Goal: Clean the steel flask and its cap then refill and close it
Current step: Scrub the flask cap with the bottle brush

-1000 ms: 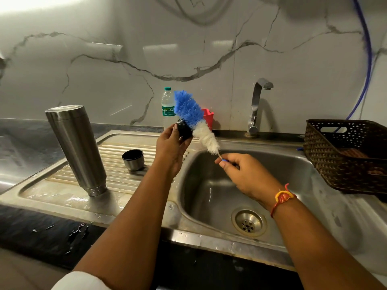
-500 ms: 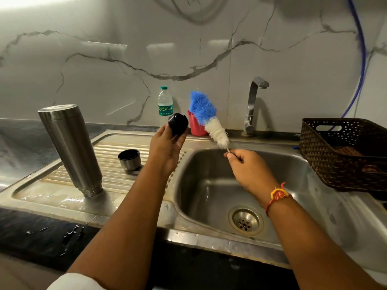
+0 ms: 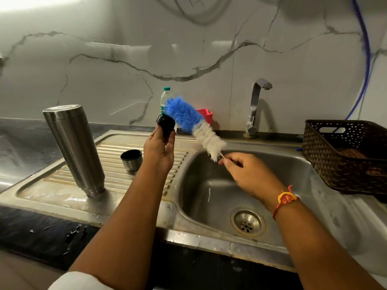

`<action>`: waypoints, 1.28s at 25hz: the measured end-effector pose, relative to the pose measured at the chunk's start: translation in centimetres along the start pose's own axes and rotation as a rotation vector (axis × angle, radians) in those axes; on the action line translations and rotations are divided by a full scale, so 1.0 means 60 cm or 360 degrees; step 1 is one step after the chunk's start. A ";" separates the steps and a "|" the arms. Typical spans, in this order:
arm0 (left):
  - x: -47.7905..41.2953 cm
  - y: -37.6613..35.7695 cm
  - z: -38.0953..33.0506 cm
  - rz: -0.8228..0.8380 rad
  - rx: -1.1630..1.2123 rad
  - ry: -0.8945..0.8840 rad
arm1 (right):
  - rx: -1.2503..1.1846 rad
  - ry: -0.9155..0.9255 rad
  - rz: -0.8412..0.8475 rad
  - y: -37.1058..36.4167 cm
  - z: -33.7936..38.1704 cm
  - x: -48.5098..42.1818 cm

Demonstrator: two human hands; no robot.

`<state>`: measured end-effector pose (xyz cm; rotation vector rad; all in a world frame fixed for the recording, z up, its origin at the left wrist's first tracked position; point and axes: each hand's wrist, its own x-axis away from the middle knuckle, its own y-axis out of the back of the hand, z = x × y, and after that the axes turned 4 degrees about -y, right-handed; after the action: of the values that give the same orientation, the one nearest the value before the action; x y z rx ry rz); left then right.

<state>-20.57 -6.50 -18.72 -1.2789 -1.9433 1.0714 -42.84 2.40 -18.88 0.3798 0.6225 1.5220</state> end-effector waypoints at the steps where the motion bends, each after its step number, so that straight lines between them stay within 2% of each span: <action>1: 0.003 -0.001 0.002 0.0042 -0.0014 0.0007 | -0.0007 -0.0002 0.0025 -0.002 0.000 0.001; 4: 0.015 -0.010 0.011 0.0185 -0.0129 0.0018 | -0.0035 -0.0008 0.0072 -0.008 0.003 0.002; 9: 0.003 -0.001 0.009 0.0224 -0.0209 -0.0090 | -0.0073 0.0011 0.0111 -0.001 0.002 0.007; 13: 0.012 -0.004 0.016 0.0365 -0.0385 -0.0124 | -0.0092 0.0024 -0.0019 0.000 0.004 0.004; 17: 0.007 0.001 0.006 0.0249 -0.0429 -0.0187 | -0.0063 0.0021 -0.0215 0.007 0.002 0.005; 22: 0.020 -0.003 0.013 0.0322 -0.0594 -0.0240 | 0.0185 0.0058 -0.0138 -0.008 0.003 0.004; 24: 0.025 -0.006 0.015 0.0371 -0.0699 -0.0287 | 0.0194 0.0045 -0.0116 -0.012 0.003 0.003; 28: 0.017 -0.001 0.008 0.0264 -0.0697 -0.0329 | 0.0274 0.0040 -0.0023 -0.014 0.000 0.007; 32: 0.026 -0.004 0.016 0.0376 -0.0800 -0.0316 | 0.0212 0.0029 -0.0028 -0.014 0.005 0.007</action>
<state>-22.04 -5.44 -18.97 -1.7618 -2.3547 0.8703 -42.00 2.86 -19.22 0.4610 0.7419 1.4732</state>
